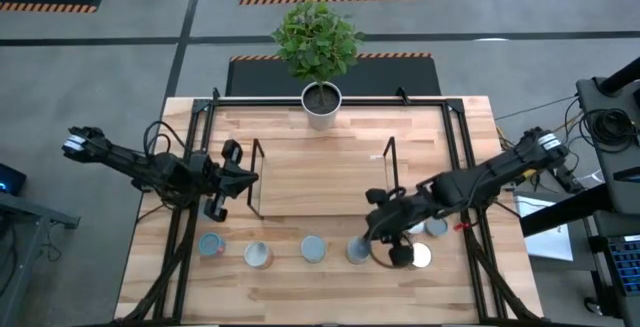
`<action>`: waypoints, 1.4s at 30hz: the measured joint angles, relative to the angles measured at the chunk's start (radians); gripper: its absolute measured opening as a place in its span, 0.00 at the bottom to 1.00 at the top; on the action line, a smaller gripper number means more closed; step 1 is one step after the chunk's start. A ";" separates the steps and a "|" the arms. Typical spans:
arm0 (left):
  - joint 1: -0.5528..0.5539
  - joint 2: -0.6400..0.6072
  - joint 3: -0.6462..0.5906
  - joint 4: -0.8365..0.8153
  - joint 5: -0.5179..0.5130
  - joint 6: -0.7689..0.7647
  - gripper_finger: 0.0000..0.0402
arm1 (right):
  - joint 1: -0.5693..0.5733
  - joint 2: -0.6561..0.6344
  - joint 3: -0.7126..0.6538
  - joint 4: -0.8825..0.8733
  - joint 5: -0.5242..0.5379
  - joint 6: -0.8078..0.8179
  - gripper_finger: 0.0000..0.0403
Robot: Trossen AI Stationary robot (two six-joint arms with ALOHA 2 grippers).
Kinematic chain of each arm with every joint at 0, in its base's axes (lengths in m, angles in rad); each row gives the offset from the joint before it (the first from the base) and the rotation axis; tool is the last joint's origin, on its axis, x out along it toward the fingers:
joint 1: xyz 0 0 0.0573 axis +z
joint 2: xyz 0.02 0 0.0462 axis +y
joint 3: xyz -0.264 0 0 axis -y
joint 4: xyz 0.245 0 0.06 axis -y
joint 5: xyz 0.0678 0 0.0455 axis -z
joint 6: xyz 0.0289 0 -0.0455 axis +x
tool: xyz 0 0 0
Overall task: Pick and place cans onto a shelf
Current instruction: Put the canned oranges on the shelf
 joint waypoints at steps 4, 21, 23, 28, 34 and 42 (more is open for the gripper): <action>0.000 0.000 0.000 -0.006 0.000 0.000 0.00 | 0.036 0.045 0.001 0.002 0.030 0.026 0.04; 0.000 0.002 -0.002 -0.006 -0.001 0.000 0.00 | 0.065 0.142 0.001 -0.001 0.079 0.054 0.04; 0.000 0.002 -0.002 -0.006 -0.001 0.000 0.00 | 0.063 0.153 0.002 0.006 0.098 0.053 0.04; 0.000 0.002 -0.002 -0.006 -0.001 0.000 0.00 | 0.061 0.177 0.016 -0.004 0.177 0.045 0.08; 0.000 0.002 -0.002 -0.007 -0.001 0.000 0.00 | 0.056 0.173 0.017 -0.006 0.189 0.058 0.29; 0.000 0.001 0.000 -0.007 -0.001 0.000 0.00 | 0.056 0.203 0.078 -0.094 0.210 0.073 0.73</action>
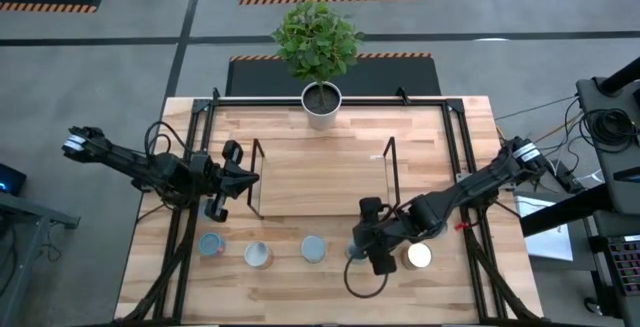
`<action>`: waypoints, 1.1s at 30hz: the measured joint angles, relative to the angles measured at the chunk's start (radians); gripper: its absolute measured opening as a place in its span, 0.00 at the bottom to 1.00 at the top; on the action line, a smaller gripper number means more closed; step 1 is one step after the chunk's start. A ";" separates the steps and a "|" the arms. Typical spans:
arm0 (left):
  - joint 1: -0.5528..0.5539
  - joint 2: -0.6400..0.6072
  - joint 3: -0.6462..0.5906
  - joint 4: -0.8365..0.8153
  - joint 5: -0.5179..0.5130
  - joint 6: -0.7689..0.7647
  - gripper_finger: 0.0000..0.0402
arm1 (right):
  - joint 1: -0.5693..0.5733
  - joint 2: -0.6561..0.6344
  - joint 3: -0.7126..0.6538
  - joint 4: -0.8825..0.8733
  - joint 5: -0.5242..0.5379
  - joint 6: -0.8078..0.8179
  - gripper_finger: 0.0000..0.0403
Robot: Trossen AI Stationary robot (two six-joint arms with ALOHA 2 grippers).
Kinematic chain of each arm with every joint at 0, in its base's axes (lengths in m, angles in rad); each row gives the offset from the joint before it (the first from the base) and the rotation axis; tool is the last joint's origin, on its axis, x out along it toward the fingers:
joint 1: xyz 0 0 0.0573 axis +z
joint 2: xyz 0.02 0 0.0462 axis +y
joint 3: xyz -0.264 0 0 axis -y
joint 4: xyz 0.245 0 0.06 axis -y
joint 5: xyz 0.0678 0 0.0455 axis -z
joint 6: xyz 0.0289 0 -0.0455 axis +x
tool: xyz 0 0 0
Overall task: Pick and place cans onto a shelf
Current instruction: Put the canned oranges on the shelf
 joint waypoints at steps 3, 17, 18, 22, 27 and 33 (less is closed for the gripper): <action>0.000 0.000 0.000 0.000 0.000 0.000 0.00 | 0.002 0.034 0.077 -0.048 0.001 -0.032 0.87; 0.000 0.000 0.000 0.000 0.000 0.000 0.00 | 0.013 0.232 0.349 -0.444 -0.010 0.136 0.94; 0.000 0.000 0.000 0.000 0.000 0.000 0.00 | 0.016 0.238 0.351 -0.455 -0.011 0.162 0.94; 0.000 0.000 0.000 0.000 0.000 0.000 0.00 | 0.032 0.262 0.351 -0.467 -0.018 0.243 0.94; 0.000 0.000 0.000 0.000 0.000 0.000 0.00 | 0.035 0.275 0.351 -0.464 -0.036 0.305 0.94; 0.000 -0.001 0.000 0.001 0.000 0.000 0.00 | 0.035 0.275 0.351 -0.461 -0.037 0.316 0.94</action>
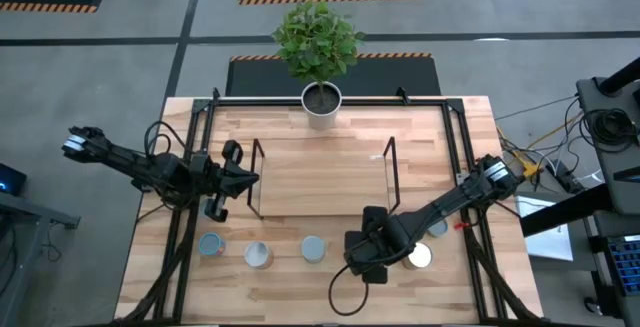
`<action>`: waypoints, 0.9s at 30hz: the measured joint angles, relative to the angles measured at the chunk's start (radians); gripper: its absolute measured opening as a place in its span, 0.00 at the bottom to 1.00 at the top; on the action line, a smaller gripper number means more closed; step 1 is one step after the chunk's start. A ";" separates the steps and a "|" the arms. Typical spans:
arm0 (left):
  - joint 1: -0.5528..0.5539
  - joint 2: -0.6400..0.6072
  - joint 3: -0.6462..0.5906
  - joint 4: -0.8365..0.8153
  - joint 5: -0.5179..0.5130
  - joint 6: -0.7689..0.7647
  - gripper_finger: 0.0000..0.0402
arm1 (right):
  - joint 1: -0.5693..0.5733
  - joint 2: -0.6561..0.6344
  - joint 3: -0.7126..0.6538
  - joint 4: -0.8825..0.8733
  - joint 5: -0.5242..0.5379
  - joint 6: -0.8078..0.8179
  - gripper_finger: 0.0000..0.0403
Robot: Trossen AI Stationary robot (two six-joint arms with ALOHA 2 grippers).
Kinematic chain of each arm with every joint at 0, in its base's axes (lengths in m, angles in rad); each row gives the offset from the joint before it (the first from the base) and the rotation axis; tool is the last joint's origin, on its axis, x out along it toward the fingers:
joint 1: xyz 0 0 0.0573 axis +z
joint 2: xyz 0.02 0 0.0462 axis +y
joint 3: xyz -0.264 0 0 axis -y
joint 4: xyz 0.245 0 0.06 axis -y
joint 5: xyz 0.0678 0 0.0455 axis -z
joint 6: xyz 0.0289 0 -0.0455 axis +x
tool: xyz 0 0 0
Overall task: Pick and place cans onto a shelf
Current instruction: Put the canned oranges on the shelf
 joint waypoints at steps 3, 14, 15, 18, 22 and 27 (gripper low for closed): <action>0.000 0.000 0.000 0.000 0.000 0.000 0.00 | 0.000 0.000 -0.001 0.005 -0.003 0.001 0.94; 0.000 0.000 0.000 0.000 0.000 0.000 0.00 | 0.000 0.000 -0.047 0.070 -0.026 0.014 0.94; 0.000 0.000 0.000 0.000 0.000 0.000 0.00 | 0.000 0.000 -0.049 0.070 -0.026 0.014 0.94; 0.000 0.000 0.000 0.000 0.000 0.000 0.00 | 0.000 0.000 -0.055 0.087 -0.026 0.011 0.94; 0.000 0.000 0.000 0.000 0.000 0.000 0.00 | 0.000 0.000 -0.081 0.103 -0.019 0.011 0.94; 0.000 0.000 0.000 0.000 0.000 0.000 0.00 | -0.002 0.000 -0.124 0.164 -0.017 0.010 0.94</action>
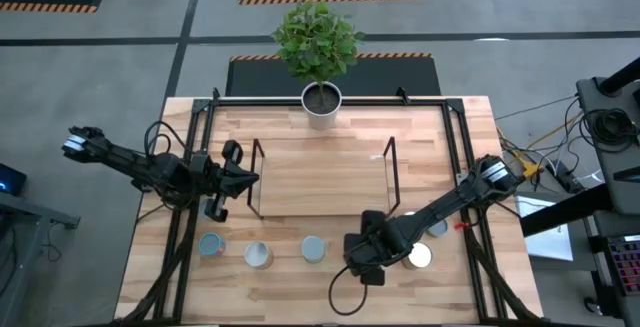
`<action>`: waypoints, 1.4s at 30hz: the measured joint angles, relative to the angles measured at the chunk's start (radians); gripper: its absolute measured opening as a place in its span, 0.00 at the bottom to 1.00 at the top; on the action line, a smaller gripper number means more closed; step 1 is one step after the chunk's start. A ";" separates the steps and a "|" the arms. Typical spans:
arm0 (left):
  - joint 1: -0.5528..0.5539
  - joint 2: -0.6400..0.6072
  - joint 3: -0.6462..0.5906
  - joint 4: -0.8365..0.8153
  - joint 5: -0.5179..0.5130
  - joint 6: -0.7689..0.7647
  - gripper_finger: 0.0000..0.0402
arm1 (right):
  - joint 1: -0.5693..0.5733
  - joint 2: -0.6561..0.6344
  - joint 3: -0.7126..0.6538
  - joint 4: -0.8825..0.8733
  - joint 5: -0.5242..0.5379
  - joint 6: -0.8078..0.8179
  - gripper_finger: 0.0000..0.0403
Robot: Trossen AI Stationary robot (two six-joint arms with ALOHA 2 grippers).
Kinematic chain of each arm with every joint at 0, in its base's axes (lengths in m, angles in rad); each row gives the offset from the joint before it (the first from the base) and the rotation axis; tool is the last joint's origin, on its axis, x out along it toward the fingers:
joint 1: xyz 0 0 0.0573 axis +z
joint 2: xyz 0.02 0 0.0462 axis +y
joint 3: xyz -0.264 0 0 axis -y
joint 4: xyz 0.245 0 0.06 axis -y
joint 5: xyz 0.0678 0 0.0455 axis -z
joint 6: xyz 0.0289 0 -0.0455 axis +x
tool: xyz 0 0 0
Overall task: Pick and place cans onto a shelf
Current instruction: Put the canned oranges on the shelf
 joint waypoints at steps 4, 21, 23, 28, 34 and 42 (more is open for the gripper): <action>0.000 0.000 0.000 0.000 0.000 0.000 0.00 | 0.000 0.000 -0.003 0.028 0.026 -0.015 0.94; 0.000 0.000 0.000 0.000 0.000 0.000 0.00 | -0.026 0.000 0.068 -0.068 -0.061 -0.031 0.79; 0.000 0.000 0.000 0.000 0.000 0.000 0.00 | -0.032 -0.002 0.112 -0.128 -0.062 -0.047 0.81; 0.000 0.000 0.000 0.001 0.000 0.000 0.00 | -0.063 -0.003 0.233 -0.243 -0.056 -0.096 0.79; 0.000 0.000 0.000 0.002 0.000 0.000 0.00 | -0.152 -0.004 0.336 -0.285 -0.043 -0.216 0.77; 0.000 -0.005 0.000 0.002 0.000 0.000 0.00 | -0.318 -0.001 0.368 -0.203 -0.024 -0.451 0.78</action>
